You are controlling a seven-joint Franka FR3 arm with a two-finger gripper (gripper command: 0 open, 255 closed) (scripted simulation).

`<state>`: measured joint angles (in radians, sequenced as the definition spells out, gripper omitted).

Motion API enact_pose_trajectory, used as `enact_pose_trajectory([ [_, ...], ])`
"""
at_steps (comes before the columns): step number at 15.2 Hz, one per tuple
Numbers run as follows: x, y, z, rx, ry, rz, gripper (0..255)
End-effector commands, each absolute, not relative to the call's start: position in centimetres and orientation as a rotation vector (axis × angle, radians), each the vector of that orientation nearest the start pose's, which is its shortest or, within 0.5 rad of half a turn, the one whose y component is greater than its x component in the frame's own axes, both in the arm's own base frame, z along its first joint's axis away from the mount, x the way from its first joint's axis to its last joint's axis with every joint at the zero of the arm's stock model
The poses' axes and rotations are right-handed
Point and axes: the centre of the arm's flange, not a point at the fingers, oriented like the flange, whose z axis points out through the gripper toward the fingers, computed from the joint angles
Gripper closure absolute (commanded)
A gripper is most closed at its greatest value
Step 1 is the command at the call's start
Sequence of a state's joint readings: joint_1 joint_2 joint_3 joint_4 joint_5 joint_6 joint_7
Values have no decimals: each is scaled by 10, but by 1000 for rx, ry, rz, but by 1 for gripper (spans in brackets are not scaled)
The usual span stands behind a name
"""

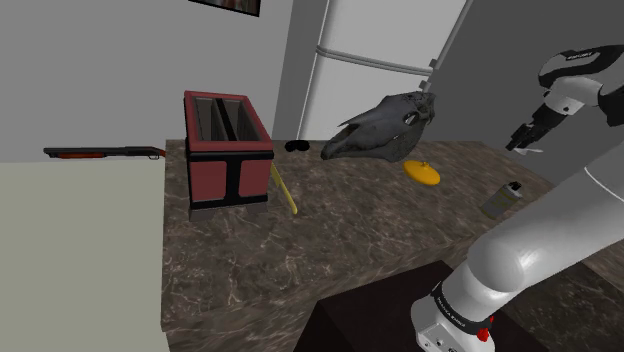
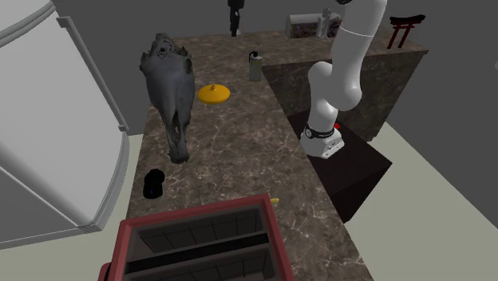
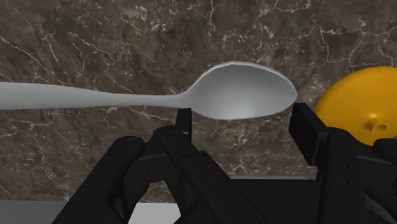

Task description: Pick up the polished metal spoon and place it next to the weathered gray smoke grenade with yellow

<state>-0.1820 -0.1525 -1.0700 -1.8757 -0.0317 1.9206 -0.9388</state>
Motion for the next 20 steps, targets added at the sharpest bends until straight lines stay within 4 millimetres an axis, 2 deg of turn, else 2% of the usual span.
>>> enact_pose_trajectory([
  [1, 135, -554, 551, -3156, 480, -238, 255],
  [3, 122, -579, 551, -3156, 480, -238, 255],
  [20, 122, -579, 462, -3156, 480, -238, 255],
])
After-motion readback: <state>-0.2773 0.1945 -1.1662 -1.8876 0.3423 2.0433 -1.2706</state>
